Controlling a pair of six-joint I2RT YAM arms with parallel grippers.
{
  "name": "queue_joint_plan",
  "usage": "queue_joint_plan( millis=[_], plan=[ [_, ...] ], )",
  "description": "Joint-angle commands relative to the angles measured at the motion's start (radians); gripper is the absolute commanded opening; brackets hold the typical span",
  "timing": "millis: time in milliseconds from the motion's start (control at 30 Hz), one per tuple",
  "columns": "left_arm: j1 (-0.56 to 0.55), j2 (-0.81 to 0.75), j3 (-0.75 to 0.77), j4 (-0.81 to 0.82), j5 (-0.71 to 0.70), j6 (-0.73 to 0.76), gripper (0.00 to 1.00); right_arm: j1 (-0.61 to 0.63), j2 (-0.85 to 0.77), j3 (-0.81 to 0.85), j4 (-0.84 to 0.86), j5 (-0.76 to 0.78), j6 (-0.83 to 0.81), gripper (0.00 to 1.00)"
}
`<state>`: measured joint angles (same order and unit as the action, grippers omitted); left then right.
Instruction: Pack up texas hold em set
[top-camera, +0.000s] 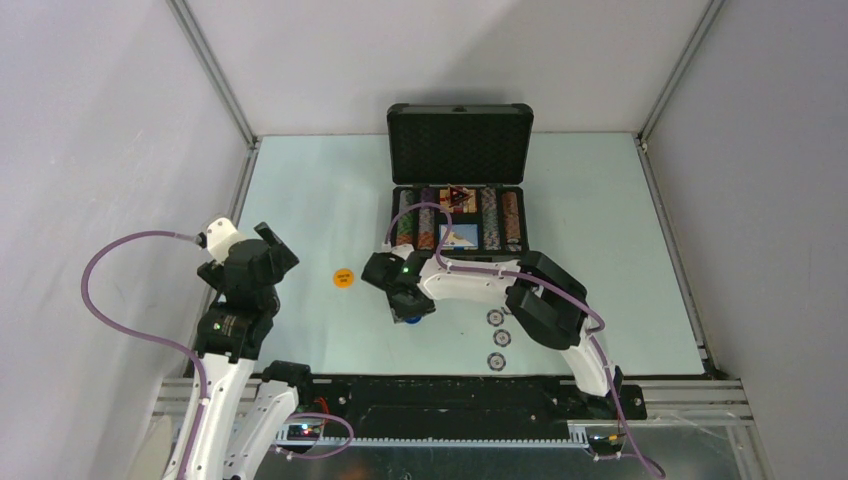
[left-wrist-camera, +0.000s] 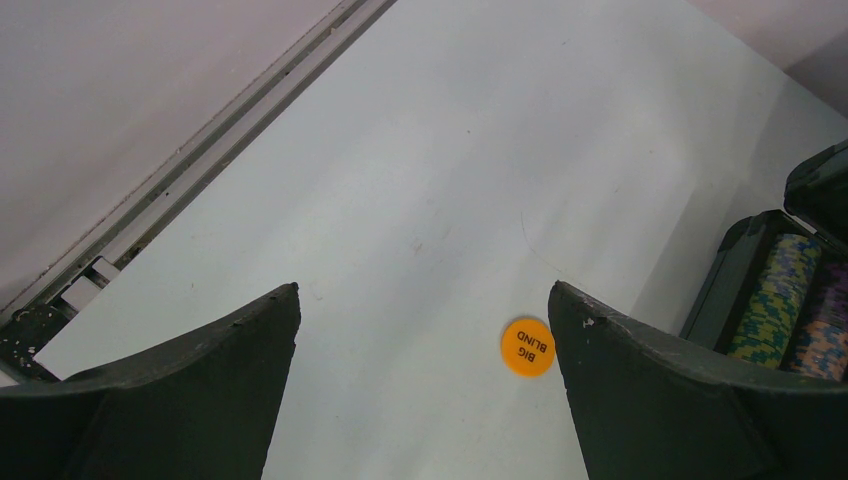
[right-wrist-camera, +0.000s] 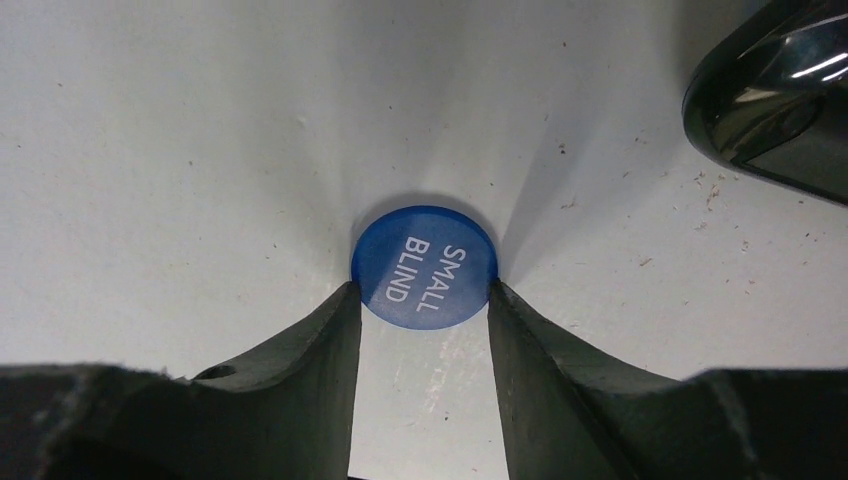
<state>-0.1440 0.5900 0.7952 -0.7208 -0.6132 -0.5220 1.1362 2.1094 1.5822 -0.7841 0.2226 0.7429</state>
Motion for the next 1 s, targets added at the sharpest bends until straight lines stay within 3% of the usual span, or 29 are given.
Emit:
queue_joint_plan(
  millis=[0,300,467,700,967],
  plan=[
    [-0.002,0.005,0.035,0.016,0.006,0.018,0.98,-0.001,-0.023,-0.013,0.042,0.082,-0.019,0.48],
    [-0.002,0.004,0.035,0.017,0.007,0.017,0.98,-0.075,-0.187,-0.026,0.015,0.119,-0.070,0.49],
    [-0.002,0.002,0.036,0.017,0.007,0.017,0.98,-0.115,-0.229,-0.066,0.066,0.067,-0.086,0.53],
    [-0.002,0.003,0.036,0.017,0.007,0.019,0.98,-0.106,-0.162,-0.001,0.113,0.033,-0.095,0.73],
    [-0.003,0.001,0.036,0.016,0.006,0.020,0.98,-0.046,0.040,0.256,0.170,-0.016,-0.154,0.78]
  ],
)
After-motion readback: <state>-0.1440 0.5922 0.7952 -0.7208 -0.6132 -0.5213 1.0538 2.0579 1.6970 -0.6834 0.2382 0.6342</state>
